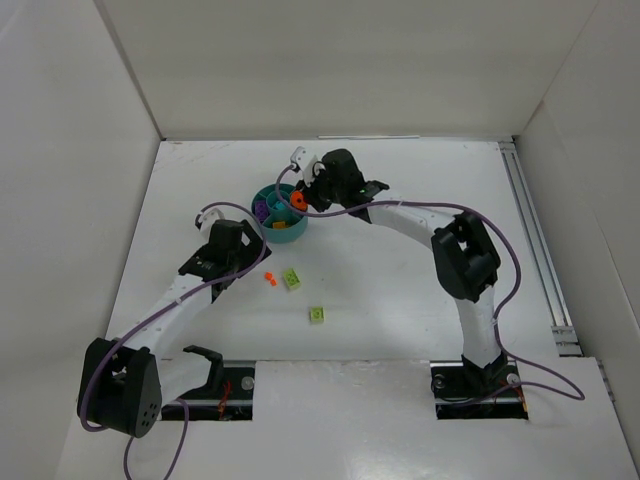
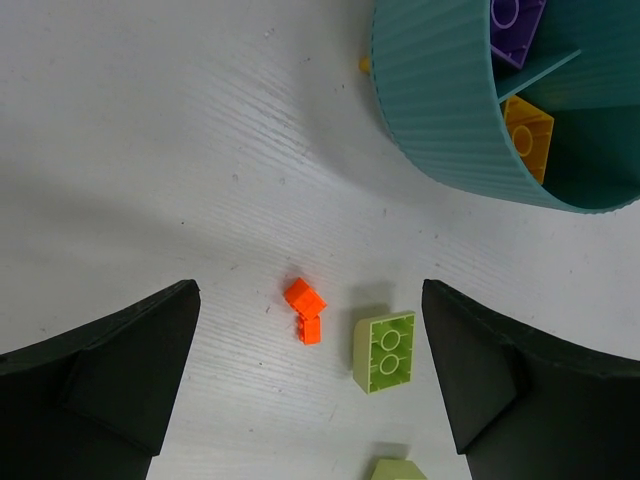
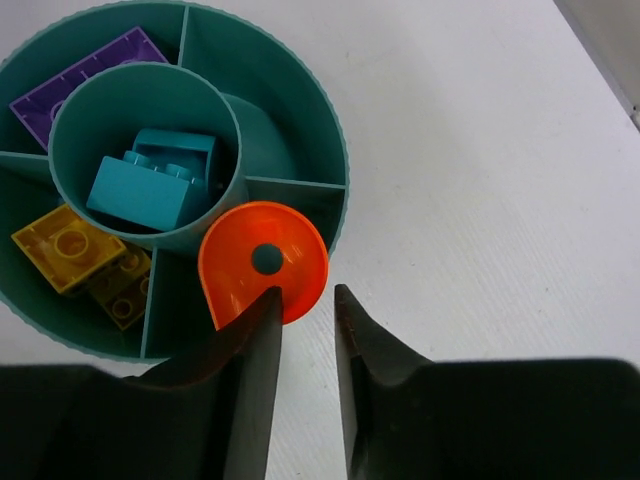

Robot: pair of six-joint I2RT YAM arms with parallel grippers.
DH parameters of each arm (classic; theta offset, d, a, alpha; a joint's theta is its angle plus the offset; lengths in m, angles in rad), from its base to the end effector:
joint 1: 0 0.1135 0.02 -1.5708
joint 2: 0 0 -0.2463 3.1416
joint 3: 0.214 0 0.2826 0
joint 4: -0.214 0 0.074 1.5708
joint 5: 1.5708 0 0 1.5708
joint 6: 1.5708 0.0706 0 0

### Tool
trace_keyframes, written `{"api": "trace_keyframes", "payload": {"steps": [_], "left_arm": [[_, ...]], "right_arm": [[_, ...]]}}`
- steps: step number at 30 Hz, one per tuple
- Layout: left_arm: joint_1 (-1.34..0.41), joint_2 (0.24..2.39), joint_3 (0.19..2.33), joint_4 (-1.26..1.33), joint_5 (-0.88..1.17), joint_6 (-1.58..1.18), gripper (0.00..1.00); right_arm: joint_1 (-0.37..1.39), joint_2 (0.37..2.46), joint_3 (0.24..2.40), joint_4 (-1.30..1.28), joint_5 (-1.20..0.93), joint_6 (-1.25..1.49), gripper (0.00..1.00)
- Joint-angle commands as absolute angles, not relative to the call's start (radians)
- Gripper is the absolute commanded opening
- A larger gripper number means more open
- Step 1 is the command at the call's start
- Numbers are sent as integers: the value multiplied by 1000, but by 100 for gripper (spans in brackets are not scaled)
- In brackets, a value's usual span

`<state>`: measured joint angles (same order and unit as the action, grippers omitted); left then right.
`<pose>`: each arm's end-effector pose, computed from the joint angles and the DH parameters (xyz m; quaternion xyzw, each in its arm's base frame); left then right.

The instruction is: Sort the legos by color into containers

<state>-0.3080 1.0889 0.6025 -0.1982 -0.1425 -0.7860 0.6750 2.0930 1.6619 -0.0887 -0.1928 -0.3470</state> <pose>0.2789 -0.0782 0.1647 -0.2430 0.8683 -0.1675 0.3987 0.4156 0.3500 0.1949 -0.4632 0.7275 0.1637 0.4790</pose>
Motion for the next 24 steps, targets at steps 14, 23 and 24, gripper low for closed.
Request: {"api": "trace_keyframes", "payload": {"steps": [14,23,24], "left_arm": [[-311,1092,595,-170,-164,-776,89],[-311,1092,595,-179,-164,-776,88],[-311,1092,595,-179,-164,-776,88]], "right_arm": [[698,2121,1694,6,-224,-325,15],[698,2158,1703,6,-220,-334,23],[698,2158,1703,6,-210,-334,25]]}}
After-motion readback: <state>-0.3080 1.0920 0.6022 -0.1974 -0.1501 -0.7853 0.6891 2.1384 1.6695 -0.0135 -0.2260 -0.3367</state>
